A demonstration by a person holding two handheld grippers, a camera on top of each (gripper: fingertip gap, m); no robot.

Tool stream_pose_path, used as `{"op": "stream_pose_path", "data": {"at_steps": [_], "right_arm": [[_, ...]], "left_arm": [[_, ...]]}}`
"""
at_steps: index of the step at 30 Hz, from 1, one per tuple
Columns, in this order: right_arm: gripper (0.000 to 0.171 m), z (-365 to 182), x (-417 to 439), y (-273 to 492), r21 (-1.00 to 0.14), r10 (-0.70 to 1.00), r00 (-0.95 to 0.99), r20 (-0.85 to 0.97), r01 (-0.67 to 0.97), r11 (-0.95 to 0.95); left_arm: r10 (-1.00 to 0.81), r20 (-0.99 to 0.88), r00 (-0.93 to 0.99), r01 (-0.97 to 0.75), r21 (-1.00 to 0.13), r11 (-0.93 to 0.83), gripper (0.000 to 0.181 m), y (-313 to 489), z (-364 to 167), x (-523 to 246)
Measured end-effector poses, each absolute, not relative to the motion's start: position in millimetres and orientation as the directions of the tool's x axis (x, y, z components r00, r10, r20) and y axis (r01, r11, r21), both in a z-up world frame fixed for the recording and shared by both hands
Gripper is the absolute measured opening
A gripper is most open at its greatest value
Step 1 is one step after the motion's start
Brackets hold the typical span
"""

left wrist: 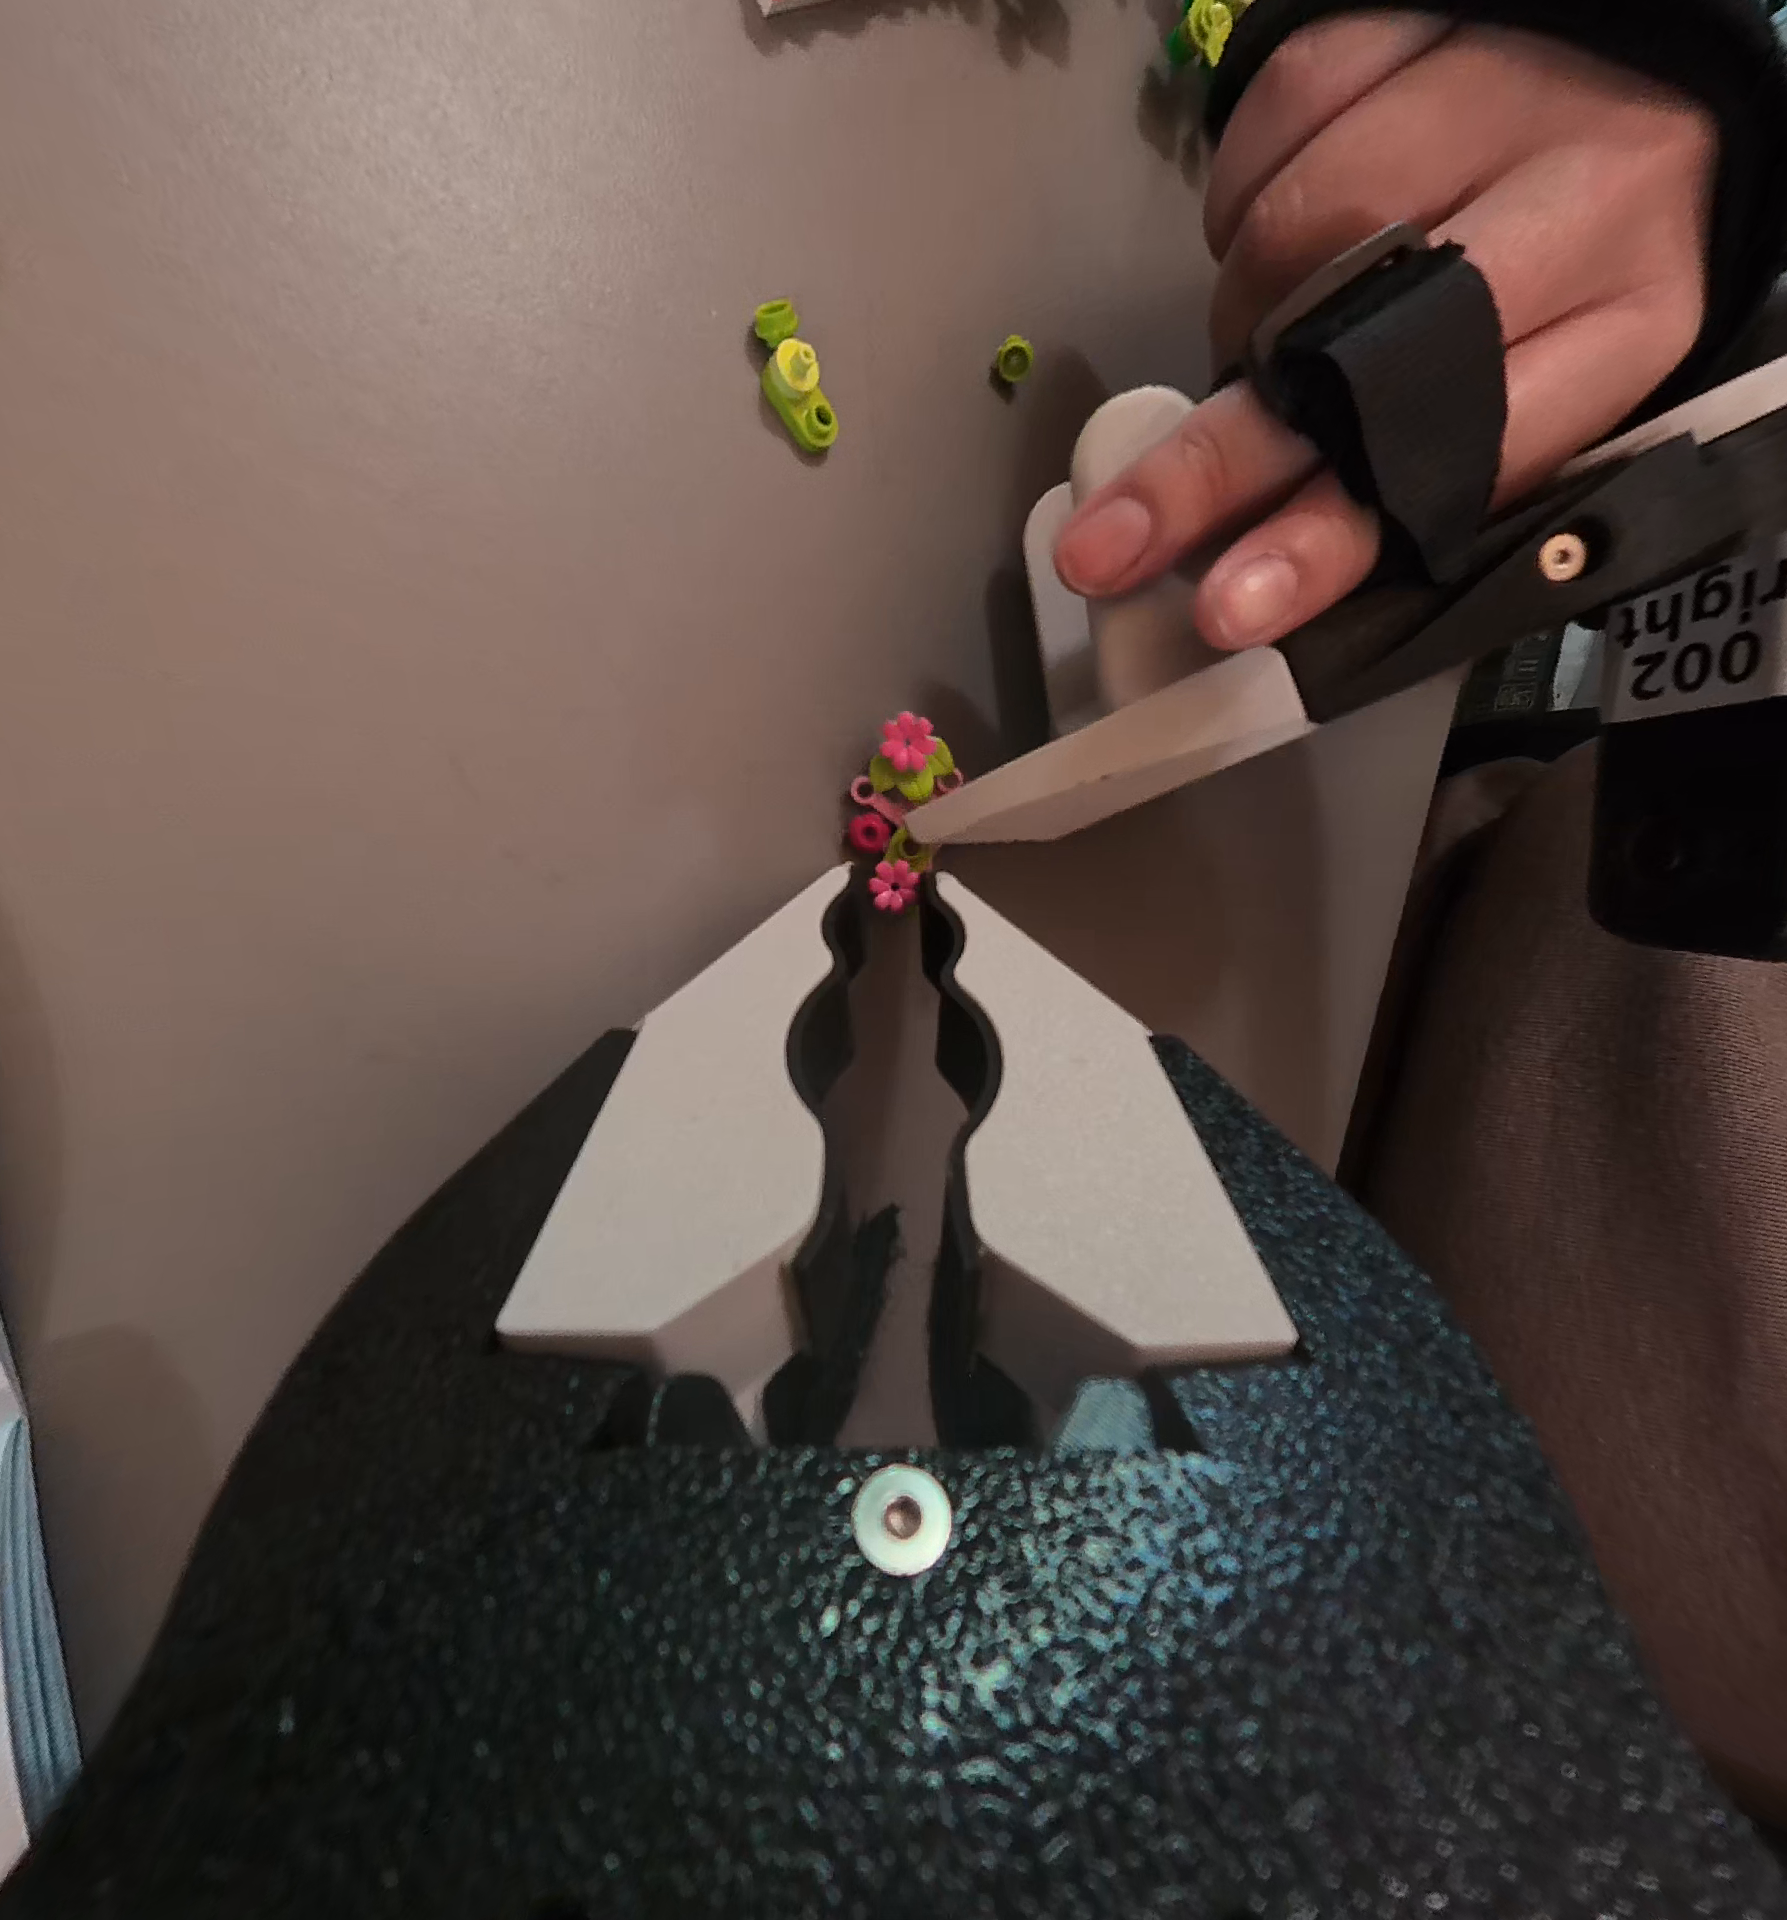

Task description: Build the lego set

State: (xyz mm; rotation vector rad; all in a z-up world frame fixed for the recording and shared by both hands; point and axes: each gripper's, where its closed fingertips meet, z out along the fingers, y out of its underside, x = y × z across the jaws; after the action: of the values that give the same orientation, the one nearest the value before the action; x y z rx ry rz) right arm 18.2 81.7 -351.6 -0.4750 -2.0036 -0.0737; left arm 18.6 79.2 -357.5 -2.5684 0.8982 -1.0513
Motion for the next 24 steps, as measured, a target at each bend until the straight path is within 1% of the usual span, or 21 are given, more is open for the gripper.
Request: {"op": "stream_pose_path", "data": {"at_steps": [2,6,11,16,18,20,22,24], "right_arm": [[0.009,-351.3,17.4,80.5,-0.154,0.298,-0.393,0.870,0.359,0.921],[0.006,-352.8,16.6,79.5,-0.134,0.279,-0.399,0.873,0.352,0.926],[0.005,-352.9,17.1,80.3,-0.155,0.305,-0.394,0.867,0.369,0.916],[0.005,-352.8,18.6,83.8,-0.203,0.370,-0.387,0.845,0.408,0.890],[0.004,-352.5,20.7,87.9,-0.228,0.402,-0.376,0.835,0.428,0.875],[0.005,-352.2,23.8,92.7,-0.254,0.431,-0.363,0.826,0.444,0.860],[0.005,-351.5,27.3,96.8,-0.279,0.459,-0.350,0.817,0.456,0.845],[0.005,-349.1,30.9,99.8,-0.323,0.500,-0.329,0.801,0.465,0.824]], "left_arm": [[-0.612,0.564,0.554,-0.450,-0.415,-0.790,0.008,79.2,-357.6,18.6],[-0.614,0.562,0.555,-0.452,-0.416,-0.789,0.008,79.0,-357.6,18.5],[-0.616,0.556,0.559,-0.451,-0.419,-0.788,0.008,79.0,-357.4,18.8],[-0.623,0.551,0.556,-0.451,-0.430,-0.782,0.008,79.3,-356.8,19.8],[-0.642,0.552,0.532,-0.472,-0.436,-0.766,0.015,74.6,-354.8,20.6],[-0.686,0.533,0.495,-0.491,-0.481,-0.727,0.031,72.0,-349.5,23.8],[-0.748,0.424,0.510,-0.517,-0.544,-0.661,0.044,80.6,-348.6,21.4],[-0.854,0.265,0.447,-0.586,-0.635,-0.504,0.057,85.4,-344.7,26.0]]}}
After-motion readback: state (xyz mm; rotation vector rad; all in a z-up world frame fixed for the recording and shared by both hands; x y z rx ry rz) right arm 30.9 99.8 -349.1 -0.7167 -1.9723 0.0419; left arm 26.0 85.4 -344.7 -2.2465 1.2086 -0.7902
